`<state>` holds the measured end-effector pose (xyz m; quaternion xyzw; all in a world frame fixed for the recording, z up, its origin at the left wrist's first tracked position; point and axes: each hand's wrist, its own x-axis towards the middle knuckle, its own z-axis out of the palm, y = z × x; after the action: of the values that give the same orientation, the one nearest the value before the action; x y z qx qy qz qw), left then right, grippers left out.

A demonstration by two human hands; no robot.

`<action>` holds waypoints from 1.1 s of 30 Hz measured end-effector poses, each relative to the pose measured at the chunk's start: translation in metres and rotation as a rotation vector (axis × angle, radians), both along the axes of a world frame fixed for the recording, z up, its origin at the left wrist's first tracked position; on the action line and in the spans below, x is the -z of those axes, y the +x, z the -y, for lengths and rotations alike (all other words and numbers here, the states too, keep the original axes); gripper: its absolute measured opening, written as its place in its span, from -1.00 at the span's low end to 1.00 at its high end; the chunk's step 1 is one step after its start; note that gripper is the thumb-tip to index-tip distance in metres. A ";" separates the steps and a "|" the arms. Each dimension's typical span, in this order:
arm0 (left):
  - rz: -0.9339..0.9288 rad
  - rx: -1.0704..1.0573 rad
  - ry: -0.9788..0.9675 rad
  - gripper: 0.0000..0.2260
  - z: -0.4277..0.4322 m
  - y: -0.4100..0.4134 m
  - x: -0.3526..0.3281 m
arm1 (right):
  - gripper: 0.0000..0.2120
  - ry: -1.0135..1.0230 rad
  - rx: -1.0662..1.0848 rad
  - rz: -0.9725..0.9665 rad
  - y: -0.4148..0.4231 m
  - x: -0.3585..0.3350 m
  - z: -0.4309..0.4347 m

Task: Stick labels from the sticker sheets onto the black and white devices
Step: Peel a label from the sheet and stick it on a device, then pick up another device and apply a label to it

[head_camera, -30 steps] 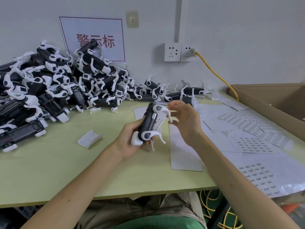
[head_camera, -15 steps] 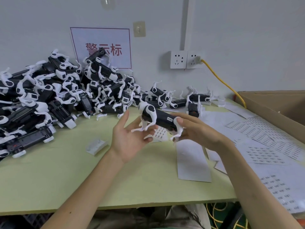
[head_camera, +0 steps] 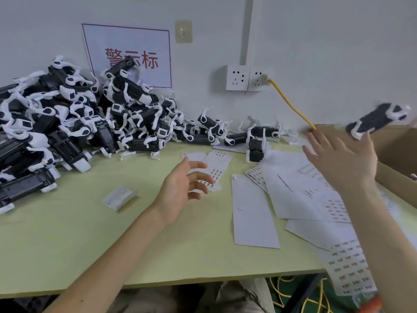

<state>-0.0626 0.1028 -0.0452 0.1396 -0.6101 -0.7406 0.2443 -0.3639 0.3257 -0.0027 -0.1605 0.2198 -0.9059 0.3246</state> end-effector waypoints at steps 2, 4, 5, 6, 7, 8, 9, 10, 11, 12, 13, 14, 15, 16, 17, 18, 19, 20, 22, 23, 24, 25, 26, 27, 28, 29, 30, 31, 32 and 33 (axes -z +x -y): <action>0.020 -0.024 -0.121 -0.61 -0.003 -0.002 0.001 | -0.44 0.110 0.035 -0.083 0.000 0.000 0.007; 0.061 -0.068 -0.202 -0.66 -0.006 -0.005 0.001 | -0.57 0.248 0.060 -0.135 0.010 0.001 0.023; 0.087 -0.091 -0.229 -0.68 -0.007 -0.006 0.002 | -0.63 0.323 0.068 -0.153 0.017 0.002 0.033; 0.120 -0.111 -0.259 -0.71 -0.006 -0.008 0.003 | -0.67 0.392 0.068 -0.169 0.023 0.004 0.043; 0.158 -0.126 -0.288 -0.76 -0.003 -0.009 0.004 | -0.70 0.458 0.060 -0.187 0.030 0.005 0.053; 0.203 -0.134 -0.319 -0.81 0.002 -0.010 0.005 | -0.72 0.516 0.044 -0.207 0.037 0.007 0.063; 0.252 -0.136 -0.350 -0.85 0.009 -0.013 0.005 | -0.74 0.569 0.031 -0.226 0.043 0.008 0.073; 0.306 -0.141 -0.389 -0.84 0.020 -0.015 0.003 | -0.76 0.609 0.018 -0.244 0.049 0.010 0.082; 0.360 -0.165 -0.446 -0.80 0.032 -0.019 0.000 | -0.79 0.644 0.004 -0.263 0.055 0.013 0.091; 0.407 -0.225 -0.534 -0.74 0.046 -0.023 -0.004 | -0.81 0.677 -0.008 -0.285 0.061 0.015 0.100; 0.455 -0.328 -0.667 -0.65 0.061 -0.027 -0.009 | -0.83 0.704 -0.016 -0.307 0.066 0.018 0.109; 0.522 -0.461 -0.836 -0.58 0.078 -0.030 -0.016 | -0.84 0.723 -0.017 -0.328 0.071 0.022 0.116; 0.604 -0.601 -1.016 -0.50 0.093 -0.031 -0.023 | -0.84 0.743 -0.015 -0.355 0.075 0.025 0.122; 0.686 -0.721 -1.166 -0.43 0.107 -0.031 -0.029 | -0.83 0.765 -0.015 -0.392 0.079 0.028 0.125; 0.755 -0.797 -1.255 -0.37 0.121 -0.030 -0.035 | -0.82 0.784 -0.016 -0.436 0.080 0.031 0.127; 0.812 -0.823 -1.284 -0.31 0.134 -0.029 -0.041 | -0.81 0.795 -0.019 -0.480 0.079 0.033 0.127; 0.855 -0.808 -1.273 -0.27 0.147 -0.028 -0.045 | -0.80 0.799 -0.021 -0.512 0.078 0.034 0.125; 0.881 -0.770 -1.247 -0.23 0.157 -0.028 -0.047 | -0.79 0.797 -0.024 -0.533 0.076 0.034 0.123; 0.889 -0.670 -1.203 -0.17 0.175 -0.031 -0.050 | -0.80 0.794 -0.025 -0.543 0.072 0.033 0.120; 0.867 -0.634 -1.192 -0.15 0.180 -0.034 -0.051 | -0.81 0.804 -0.026 -0.533 0.071 0.033 0.118; 0.831 -0.620 -1.194 -0.15 0.185 -0.038 -0.050 | -0.81 0.814 -0.034 -0.508 0.071 0.034 0.117; 0.788 -0.625 -1.218 -0.15 0.190 -0.044 -0.049 | -0.82 0.812 -0.049 -0.467 0.071 0.035 0.116; 0.764 -0.636 -1.258 -0.14 0.196 -0.050 -0.050 | -0.82 0.801 -0.067 -0.421 0.070 0.035 0.117; 0.775 -0.649 -1.291 -0.11 0.202 -0.056 -0.050 | -0.83 0.795 -0.082 -0.387 0.068 0.035 0.117; 0.812 -0.666 -1.310 -0.07 0.209 -0.061 -0.050 | -0.83 0.801 -0.093 -0.369 0.067 0.035 0.117; 0.857 -0.688 -1.322 -0.02 0.216 -0.065 -0.050 | -0.83 0.809 -0.097 -0.367 0.067 0.035 0.116; 0.888 -0.715 -1.333 0.02 0.222 -0.069 -0.051 | -0.82 0.812 -0.098 -0.381 0.066 0.036 0.116; 0.904 -0.738 -1.346 0.04 0.227 -0.073 -0.052 | -0.80 0.813 -0.100 -0.406 0.065 0.037 0.116; 0.906 -0.753 -1.352 0.03 0.231 -0.077 -0.052 | -0.78 0.816 -0.105 -0.432 0.065 0.038 0.116; 0.879 -0.765 -1.338 -0.02 0.235 -0.080 -0.053 | -0.76 0.820 -0.114 -0.455 0.065 0.038 0.116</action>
<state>-0.1424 -0.1317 0.0079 0.4338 -0.8655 0.0243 0.2493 -0.2993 0.2098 -0.0407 -0.2252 0.6158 -0.6670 0.3538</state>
